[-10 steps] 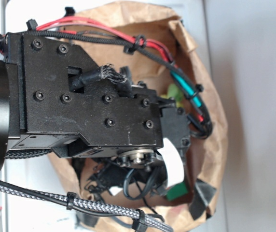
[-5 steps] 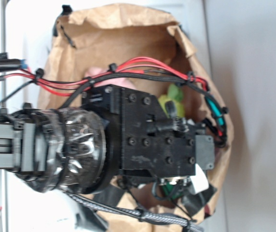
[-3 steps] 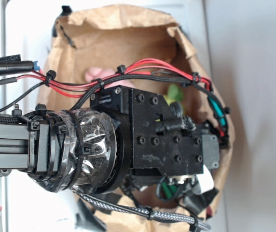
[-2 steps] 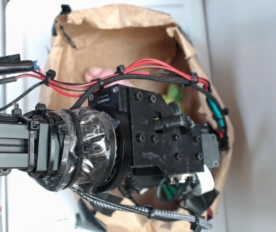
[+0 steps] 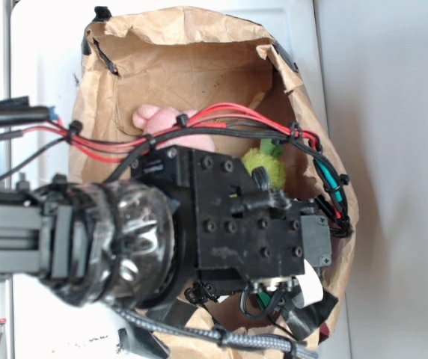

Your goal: Grab the green block.

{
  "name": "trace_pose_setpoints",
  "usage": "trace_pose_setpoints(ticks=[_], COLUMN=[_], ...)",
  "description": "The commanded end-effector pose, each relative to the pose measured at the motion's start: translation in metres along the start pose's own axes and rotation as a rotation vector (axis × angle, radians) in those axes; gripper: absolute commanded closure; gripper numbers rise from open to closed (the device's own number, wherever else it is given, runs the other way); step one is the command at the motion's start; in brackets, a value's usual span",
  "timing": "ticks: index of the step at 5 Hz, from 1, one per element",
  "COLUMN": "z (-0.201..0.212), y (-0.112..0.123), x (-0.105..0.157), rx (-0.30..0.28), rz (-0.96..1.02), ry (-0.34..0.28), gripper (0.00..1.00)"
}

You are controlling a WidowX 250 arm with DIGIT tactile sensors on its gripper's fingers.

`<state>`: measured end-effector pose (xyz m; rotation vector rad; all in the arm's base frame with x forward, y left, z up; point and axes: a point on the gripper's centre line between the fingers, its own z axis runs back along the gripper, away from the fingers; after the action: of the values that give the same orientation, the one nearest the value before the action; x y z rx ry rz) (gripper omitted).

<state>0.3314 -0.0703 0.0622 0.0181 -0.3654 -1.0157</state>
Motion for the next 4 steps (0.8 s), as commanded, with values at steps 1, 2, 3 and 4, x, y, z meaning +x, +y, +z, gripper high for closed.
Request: trace_pose_setpoints(ticks=[1,2,3,4], z=[-0.006,-0.009,-0.021,-0.027], y=[-0.017,-0.023,-0.028,-0.028], x=[0.027,0.029,0.027,0.028], rx=[-0.012,-0.043,-0.034,-0.018], rz=[-0.046,-0.047,-0.049,-0.043], ry=[-0.026,-0.013,0.019,0.061], gripper=[0.0,0.0,0.0,0.0])
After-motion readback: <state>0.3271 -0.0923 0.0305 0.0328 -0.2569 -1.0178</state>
